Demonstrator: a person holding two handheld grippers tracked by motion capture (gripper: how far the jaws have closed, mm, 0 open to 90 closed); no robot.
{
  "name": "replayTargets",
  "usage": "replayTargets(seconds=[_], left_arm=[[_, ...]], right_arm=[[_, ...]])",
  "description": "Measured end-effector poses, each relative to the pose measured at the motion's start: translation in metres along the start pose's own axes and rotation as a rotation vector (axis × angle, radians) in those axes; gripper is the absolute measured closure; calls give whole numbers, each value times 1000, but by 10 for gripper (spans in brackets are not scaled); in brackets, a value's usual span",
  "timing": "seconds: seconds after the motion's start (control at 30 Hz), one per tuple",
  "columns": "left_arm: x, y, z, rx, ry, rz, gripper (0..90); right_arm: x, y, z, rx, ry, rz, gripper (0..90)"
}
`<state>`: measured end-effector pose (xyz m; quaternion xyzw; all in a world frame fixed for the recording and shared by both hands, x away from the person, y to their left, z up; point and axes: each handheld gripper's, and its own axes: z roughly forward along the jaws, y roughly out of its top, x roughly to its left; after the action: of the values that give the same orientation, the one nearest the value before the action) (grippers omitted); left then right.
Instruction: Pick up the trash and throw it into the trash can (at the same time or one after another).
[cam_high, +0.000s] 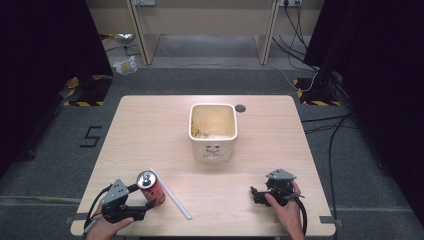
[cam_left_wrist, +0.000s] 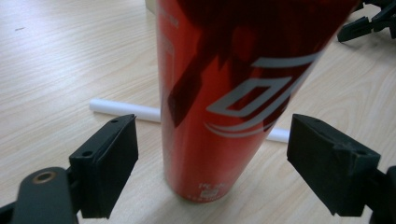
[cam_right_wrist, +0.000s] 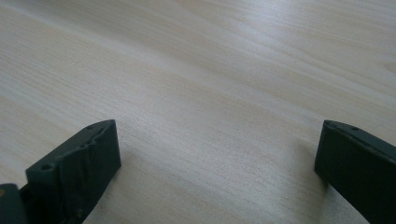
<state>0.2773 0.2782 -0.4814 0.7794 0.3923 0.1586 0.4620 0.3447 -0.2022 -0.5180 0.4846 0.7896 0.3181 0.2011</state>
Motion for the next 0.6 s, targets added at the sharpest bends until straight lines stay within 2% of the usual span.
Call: replayTargets(seconds=[0.4,0.6], left_arm=[[3,-3,17,16,1,-9,162],[3,-6,22,8,6,0,221]], right_arm=[[0,0,0,0,0,0,4],[0,0,0,0,0,1,4]])
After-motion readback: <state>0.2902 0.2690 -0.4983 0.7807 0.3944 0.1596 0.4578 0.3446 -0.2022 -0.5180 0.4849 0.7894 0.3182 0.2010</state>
